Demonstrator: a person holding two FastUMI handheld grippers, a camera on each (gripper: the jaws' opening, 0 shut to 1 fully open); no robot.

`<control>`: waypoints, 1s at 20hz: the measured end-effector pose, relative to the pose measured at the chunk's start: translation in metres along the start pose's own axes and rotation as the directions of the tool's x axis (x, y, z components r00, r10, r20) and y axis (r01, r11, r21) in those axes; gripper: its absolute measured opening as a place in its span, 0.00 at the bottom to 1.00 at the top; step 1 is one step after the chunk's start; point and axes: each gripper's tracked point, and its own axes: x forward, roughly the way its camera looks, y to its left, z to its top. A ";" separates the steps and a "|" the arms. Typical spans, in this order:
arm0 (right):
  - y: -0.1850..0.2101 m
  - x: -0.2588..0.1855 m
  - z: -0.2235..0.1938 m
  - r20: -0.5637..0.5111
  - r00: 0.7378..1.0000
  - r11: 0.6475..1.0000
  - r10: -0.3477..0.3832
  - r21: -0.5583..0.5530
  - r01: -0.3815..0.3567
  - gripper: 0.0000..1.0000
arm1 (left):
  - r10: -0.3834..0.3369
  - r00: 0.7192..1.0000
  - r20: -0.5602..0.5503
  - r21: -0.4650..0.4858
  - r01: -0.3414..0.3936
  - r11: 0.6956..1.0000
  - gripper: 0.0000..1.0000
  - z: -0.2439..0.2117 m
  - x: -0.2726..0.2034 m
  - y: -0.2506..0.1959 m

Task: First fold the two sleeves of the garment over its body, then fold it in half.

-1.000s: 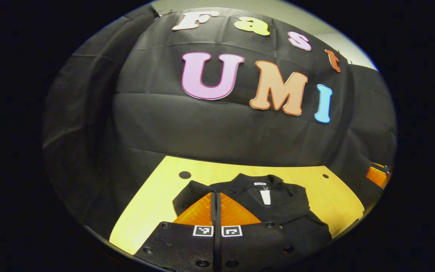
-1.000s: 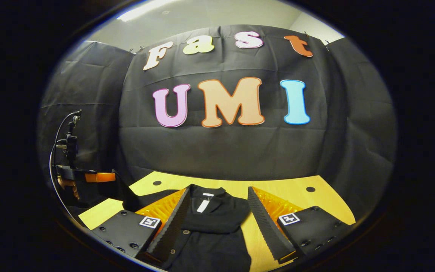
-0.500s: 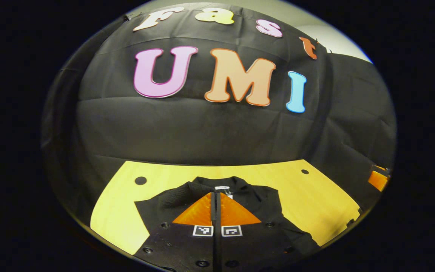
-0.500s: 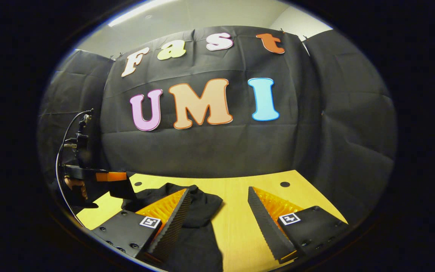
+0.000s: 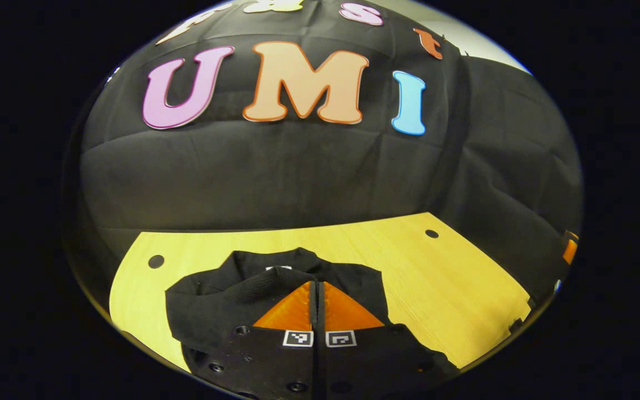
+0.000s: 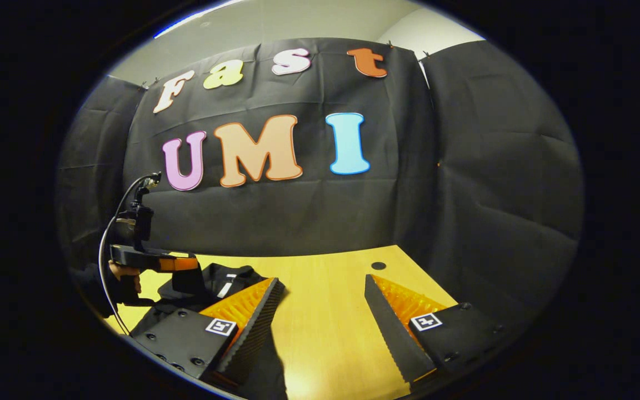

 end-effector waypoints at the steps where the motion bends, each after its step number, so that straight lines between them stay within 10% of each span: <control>1: -0.006 -0.001 -0.002 -0.004 1.000 1.000 -0.009 0.002 0.009 0.98 | -0.006 1.000 -0.019 0.011 0.006 1.000 0.00 -0.007 0.008 -0.008; 7: -0.025 0.003 -0.010 -0.021 1.000 1.000 -0.013 0.010 0.013 0.98 | 0.026 0.998 -0.054 0.068 -0.022 0.997 0.03 -0.015 0.029 -0.040; 9: -0.024 0.004 -0.009 -0.019 1.000 1.000 0.000 0.006 0.000 0.98 | 0.014 0.997 0.077 0.052 -0.018 0.998 1.00 0.022 0.017 -0.055; 10: -0.022 0.004 -0.010 -0.017 1.000 1.000 0.010 -0.002 -0.010 0.98 | 0.018 0.990 0.139 0.057 -0.026 0.998 0.87 0.042 0.007 -0.059; 20: 0.038 -0.012 0.008 0.049 0.982 0.984 0.181 -0.014 -0.180 0.98 | 0.152 0.922 0.357 0.031 -0.174 0.984 0.91 0.091 -0.129 -0.009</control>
